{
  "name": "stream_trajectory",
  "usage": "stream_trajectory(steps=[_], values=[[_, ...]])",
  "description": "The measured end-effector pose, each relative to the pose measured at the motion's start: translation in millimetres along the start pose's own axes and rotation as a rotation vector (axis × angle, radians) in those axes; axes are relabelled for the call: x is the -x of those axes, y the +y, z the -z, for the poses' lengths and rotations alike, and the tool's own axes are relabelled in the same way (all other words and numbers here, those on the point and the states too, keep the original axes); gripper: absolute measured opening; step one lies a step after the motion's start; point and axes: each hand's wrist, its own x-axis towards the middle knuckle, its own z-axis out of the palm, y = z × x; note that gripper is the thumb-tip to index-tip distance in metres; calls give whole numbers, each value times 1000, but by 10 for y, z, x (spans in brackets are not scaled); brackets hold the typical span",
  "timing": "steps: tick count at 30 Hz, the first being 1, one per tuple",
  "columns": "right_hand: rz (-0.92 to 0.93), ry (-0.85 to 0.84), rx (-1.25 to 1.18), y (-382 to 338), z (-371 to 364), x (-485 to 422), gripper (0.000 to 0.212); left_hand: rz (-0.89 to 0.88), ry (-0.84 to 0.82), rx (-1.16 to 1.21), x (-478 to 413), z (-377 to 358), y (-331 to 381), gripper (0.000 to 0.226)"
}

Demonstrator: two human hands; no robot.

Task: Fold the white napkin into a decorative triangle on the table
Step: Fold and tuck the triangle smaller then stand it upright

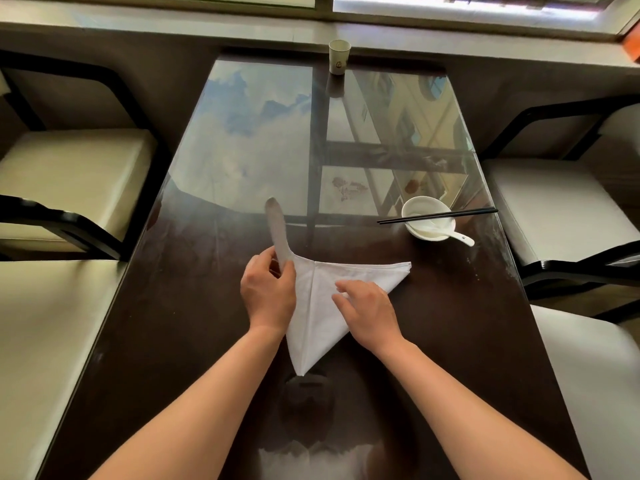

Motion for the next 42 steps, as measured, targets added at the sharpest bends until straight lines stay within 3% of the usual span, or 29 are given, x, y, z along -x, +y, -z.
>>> stream_trajectory(steps=[2,5,8,9,12,14,18,23,31,35,42], values=[[-100,-25,-220,-126,69,-58,35,-95,2,-58,37,-60,59,18],[-201,-103,-739,-356,191,-189,30,-205,-25,-137,82,-146,151,19],[-229,-129,-958,-511,308,-349,58,-285,-74,-207,131,-218,215,13],[-254,-113,-942,-550,337,-389,62,-312,-87,-229,153,-239,228,9],[-280,8,-770,-562,350,-485,23,-387,-131,-221,221,-290,225,8],[-290,94,-699,-526,364,-517,13,-420,-182,-190,276,-294,189,22],[-377,125,-764,-328,410,-503,14,-459,-204,-178,442,-209,-11,27],[-448,91,-803,5,439,-400,13,-547,-224,-354,776,-82,-426,29],[-549,185,-650,299,414,-381,10,-791,-446,-590,1063,-83,-634,54],[-581,216,-537,360,380,-380,1,-834,-444,-644,1037,-99,-637,54],[-661,279,-495,470,366,-365,9,-847,-417,-645,1010,-132,-670,47]])
